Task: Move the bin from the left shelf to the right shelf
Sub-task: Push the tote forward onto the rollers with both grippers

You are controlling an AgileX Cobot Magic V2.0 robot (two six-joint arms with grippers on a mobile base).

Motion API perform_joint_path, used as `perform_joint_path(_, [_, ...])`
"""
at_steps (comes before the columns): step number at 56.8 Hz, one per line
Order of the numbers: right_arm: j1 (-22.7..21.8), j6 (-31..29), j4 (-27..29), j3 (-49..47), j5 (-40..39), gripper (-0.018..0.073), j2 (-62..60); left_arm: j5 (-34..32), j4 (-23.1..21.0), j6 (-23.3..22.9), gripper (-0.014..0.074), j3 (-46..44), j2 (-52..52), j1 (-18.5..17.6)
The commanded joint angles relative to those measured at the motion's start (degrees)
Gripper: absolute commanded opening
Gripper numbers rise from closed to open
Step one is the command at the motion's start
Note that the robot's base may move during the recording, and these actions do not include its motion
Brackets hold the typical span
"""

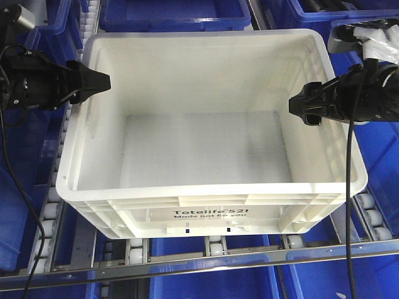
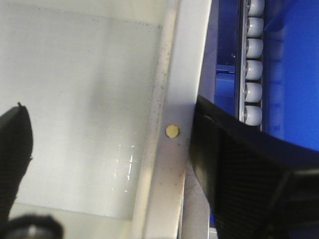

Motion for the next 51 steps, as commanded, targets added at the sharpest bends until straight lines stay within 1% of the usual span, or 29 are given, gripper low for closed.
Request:
perform_joint_path(1, [0.8, -1.7, 0.9, -2.7, -7.3, 0.0554, -2.1, 1.4, -1.2, 0.8, 0.0409, -2.7, -2.8, -1.0])
perform_joint_path(5, [0.8, -1.7, -0.8, -2.7, -7.3, 0.0554, -2.1, 2.1, 1.6, 0.7, 0.0409, -2.7, -2.8, -1.0])
perform_joint_path(10, [0.8, -1.7, -3.1, -2.7, -7.1, 0.0554, -2.1, 2.7, 3.0, 0.7, 0.0409, -2.7, -2.8, -1.0])
perform_joint_path(21, [0.8, -1.2, -7.3, -2.7, -5.9, 0.0554, -2.1, 2.2, 3.0, 0.7, 0.0409, -2.7, -2.8, -1.0])
perform_joint_path(27, [0.8, -1.2, -8.6, -2.7, -5.3, 0.0554, -2.1, 1.7, 3.0, 0.7, 0.0409, -2.7, -2.8, -1.0])
perform_joint_path(35, [0.8, -1.3, -8.9, -2.7, -5.1, 0.0554, -2.1, 1.3, 2.9, 0.7, 0.0409, -2.7, -2.8, -1.0])
perform_joint_path(46, [0.8, -1.3, -12.4, -2.7, -5.1, 0.0554, -2.1, 1.5, 2.9, 0.7, 0.0409, -2.7, -2.8, -1.0])
perform_joint_path(51, [0.8, -1.1, -12.6, -2.7, -5.4, 0.0554, -2.1, 1.2, 2.8, 0.7, 0.0409, -2.7, -2.8, -1.0])
